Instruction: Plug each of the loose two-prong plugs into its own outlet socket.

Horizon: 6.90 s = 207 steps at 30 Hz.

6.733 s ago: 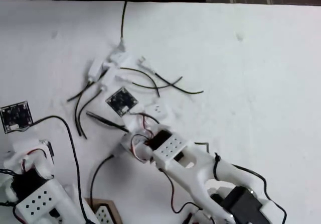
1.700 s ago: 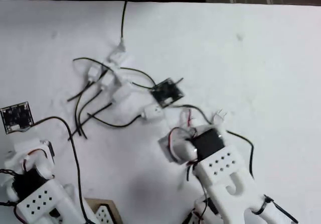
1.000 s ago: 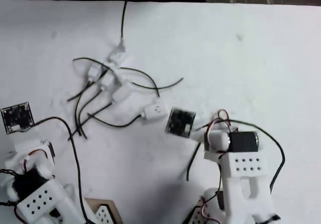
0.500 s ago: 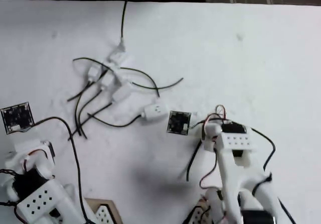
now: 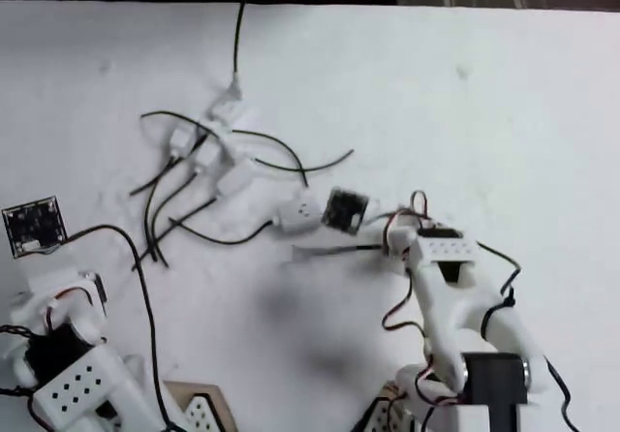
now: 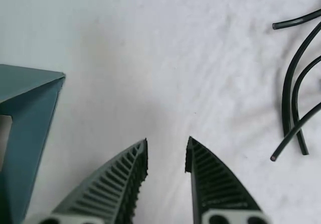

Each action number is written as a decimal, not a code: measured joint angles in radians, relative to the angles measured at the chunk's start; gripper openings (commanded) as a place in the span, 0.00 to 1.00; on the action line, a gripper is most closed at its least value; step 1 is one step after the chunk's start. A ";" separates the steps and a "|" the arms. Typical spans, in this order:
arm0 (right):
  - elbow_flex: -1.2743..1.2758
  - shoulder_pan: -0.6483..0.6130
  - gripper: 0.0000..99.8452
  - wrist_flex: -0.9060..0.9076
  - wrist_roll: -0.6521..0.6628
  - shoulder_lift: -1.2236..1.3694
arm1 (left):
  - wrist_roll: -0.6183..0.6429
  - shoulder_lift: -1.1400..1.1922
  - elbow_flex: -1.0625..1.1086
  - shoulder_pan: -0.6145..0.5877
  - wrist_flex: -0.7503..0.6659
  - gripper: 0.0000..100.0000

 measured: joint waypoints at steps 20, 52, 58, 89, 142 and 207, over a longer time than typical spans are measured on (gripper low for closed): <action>-0.434 -0.103 0.13 0.649 -0.560 0.025 | 0.000 0.000 0.000 0.000 0.000 0.15; -0.318 -0.034 0.13 0.489 -0.471 0.075 | 0.000 0.000 0.000 0.000 0.000 0.15; -0.336 -0.037 0.13 0.477 -0.471 0.169 | 0.000 0.000 0.000 0.000 0.000 0.15; -0.390 -0.018 0.15 0.618 -0.468 0.091 | 0.000 0.000 0.000 0.000 0.000 0.15; -0.288 -0.370 0.02 0.512 -0.779 -0.322 | 0.000 0.000 0.000 0.000 0.000 0.15; -0.361 -0.427 0.02 0.560 -0.804 -0.046 | 0.000 0.000 0.000 0.000 -0.008 0.15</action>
